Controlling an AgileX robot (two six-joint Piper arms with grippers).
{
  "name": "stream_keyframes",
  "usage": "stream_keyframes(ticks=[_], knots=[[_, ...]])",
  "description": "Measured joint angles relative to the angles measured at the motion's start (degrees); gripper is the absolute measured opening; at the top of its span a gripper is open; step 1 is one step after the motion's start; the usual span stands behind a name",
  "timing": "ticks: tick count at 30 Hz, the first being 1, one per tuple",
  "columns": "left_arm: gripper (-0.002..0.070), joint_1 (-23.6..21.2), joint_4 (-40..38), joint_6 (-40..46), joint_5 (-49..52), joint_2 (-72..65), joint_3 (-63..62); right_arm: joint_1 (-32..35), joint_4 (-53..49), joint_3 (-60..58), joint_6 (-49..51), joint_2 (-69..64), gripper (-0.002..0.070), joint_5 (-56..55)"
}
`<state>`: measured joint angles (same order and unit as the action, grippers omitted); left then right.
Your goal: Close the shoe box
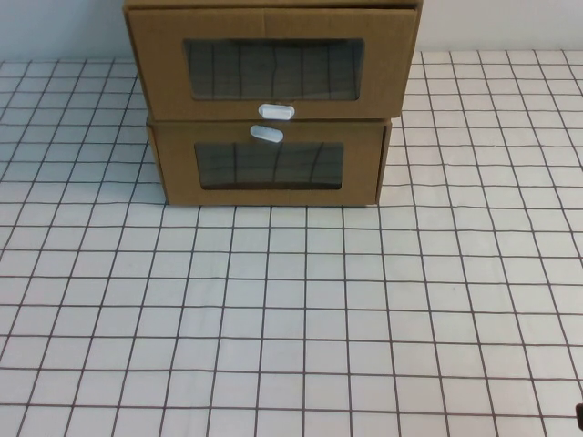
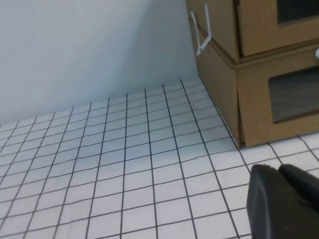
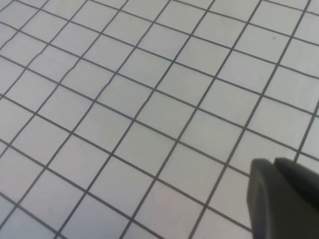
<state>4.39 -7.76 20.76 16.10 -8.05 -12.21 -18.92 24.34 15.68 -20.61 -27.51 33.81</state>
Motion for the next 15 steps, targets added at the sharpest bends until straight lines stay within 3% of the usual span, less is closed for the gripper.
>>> stream_keyframes(ticks=[5,15], knots=[[-0.0005,-0.09,0.55,-2.7,-5.84,7.89,11.3,0.0,0.0,0.0,0.0,0.0,-0.0013,0.0],[-0.0005,-0.09,2.16,-6.26,4.18,8.52,13.67,0.0,0.0,0.0,0.0,0.0,-0.0013,0.0]])
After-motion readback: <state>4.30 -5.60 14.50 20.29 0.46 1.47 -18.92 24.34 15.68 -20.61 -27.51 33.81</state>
